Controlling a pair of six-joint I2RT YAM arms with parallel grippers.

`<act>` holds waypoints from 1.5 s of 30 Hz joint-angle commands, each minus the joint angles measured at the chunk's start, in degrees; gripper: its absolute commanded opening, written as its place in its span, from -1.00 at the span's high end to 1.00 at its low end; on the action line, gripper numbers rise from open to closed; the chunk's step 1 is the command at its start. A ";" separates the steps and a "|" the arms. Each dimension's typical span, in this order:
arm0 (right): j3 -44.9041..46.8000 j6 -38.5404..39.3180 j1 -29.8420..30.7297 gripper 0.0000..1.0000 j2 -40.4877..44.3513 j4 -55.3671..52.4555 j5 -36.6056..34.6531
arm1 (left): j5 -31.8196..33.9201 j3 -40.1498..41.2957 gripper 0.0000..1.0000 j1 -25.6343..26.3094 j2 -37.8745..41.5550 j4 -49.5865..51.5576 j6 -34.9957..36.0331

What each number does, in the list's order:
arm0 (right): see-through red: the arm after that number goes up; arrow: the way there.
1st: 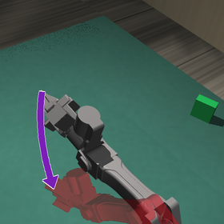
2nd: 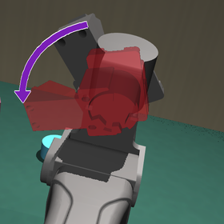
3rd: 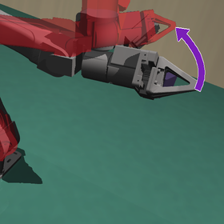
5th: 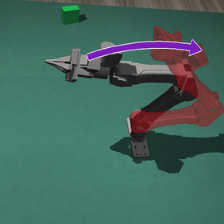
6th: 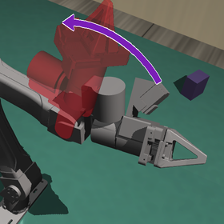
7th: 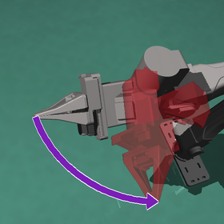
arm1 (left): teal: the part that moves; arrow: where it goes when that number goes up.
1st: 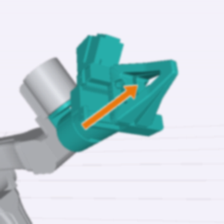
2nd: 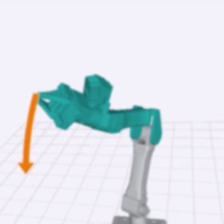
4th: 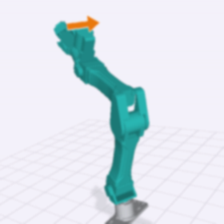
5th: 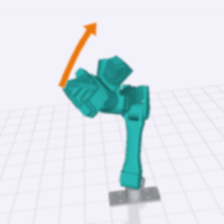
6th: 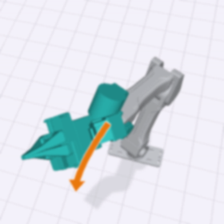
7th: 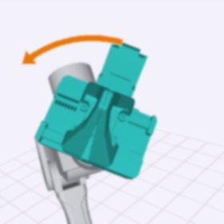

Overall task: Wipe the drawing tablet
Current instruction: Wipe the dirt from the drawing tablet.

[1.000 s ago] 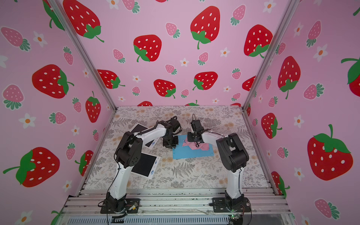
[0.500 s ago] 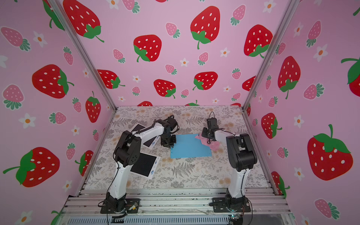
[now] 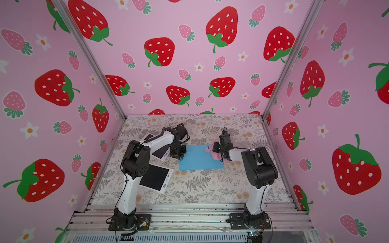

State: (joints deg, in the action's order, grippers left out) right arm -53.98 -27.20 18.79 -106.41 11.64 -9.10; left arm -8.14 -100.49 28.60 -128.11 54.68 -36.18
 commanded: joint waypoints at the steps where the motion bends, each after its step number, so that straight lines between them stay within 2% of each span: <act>1: -0.24 2.11 2.04 1.00 0.58 -1.85 -2.11 | 5.07 2.94 0.63 -0.98 -4.67 2.91 0.28; 5: -5.81 6.45 10.86 1.00 -3.00 -0.64 -1.71 | 4.59 2.85 0.64 -0.99 -4.79 2.46 1.01; 8: -10.26 5.74 13.12 1.00 -6.79 -0.04 -1.81 | 4.45 2.64 0.65 -0.99 -5.11 2.29 1.77; 13: -10.94 1.82 8.54 1.00 -8.93 -0.38 -3.57 | 4.21 2.82 0.66 -1.11 -5.01 2.49 2.26; 17: -6.16 -0.52 2.05 1.00 -4.80 -1.50 -2.53 | 3.84 2.85 0.66 -1.18 -4.62 2.28 2.18; 20: -3.99 1.71 1.31 1.00 -1.43 -2.85 -0.80 | 3.58 3.19 0.67 -1.18 -4.14 1.87 1.90; 22: -3.59 3.47 3.82 1.00 -0.35 -3.19 0.57 | 3.31 3.19 0.67 -1.18 -4.16 1.53 1.73; 26: -5.72 6.56 13.60 1.00 -1.60 -2.93 2.63 | 2.61 3.23 0.67 -1.20 -4.33 0.97 1.21; 28: -6.20 5.56 15.65 1.00 -2.41 -2.87 2.01 | 2.28 3.19 0.68 -1.18 -4.33 0.96 1.11; 30: -4.91 3.13 14.52 1.00 -2.37 -2.77 0.37 | 2.10 2.93 0.68 -1.19 -4.30 1.05 1.20; 33: -1.23 0.68 8.54 1.00 -0.55 -2.83 0.84 | 1.99 3.15 0.68 -1.18 -4.08 0.98 1.36; 35: 1.07 0.68 4.71 1.00 1.35 -3.19 0.94 | 1.86 3.42 0.68 -1.18 -3.94 0.82 1.33; 38: 3.24 2.95 3.42 1.00 3.72 -3.71 1.35 | 1.42 3.77 0.68 -1.18 -3.72 0.37 1.55; 40: 3.07 3.49 5.50 1.00 4.18 -3.99 2.57 | 1.29 3.85 0.68 -1.18 -3.63 0.18 1.66; 45: -1.87 3.45 17.25 1.00 1.28 -3.64 2.63 | 0.93 3.16 0.69 -1.18 -3.89 -0.08 1.98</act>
State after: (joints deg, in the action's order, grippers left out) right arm -53.25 -24.12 30.72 -103.50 9.08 -7.66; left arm -9.72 -99.90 28.01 -127.76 54.02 -34.24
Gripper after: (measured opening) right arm 0.081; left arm 0.158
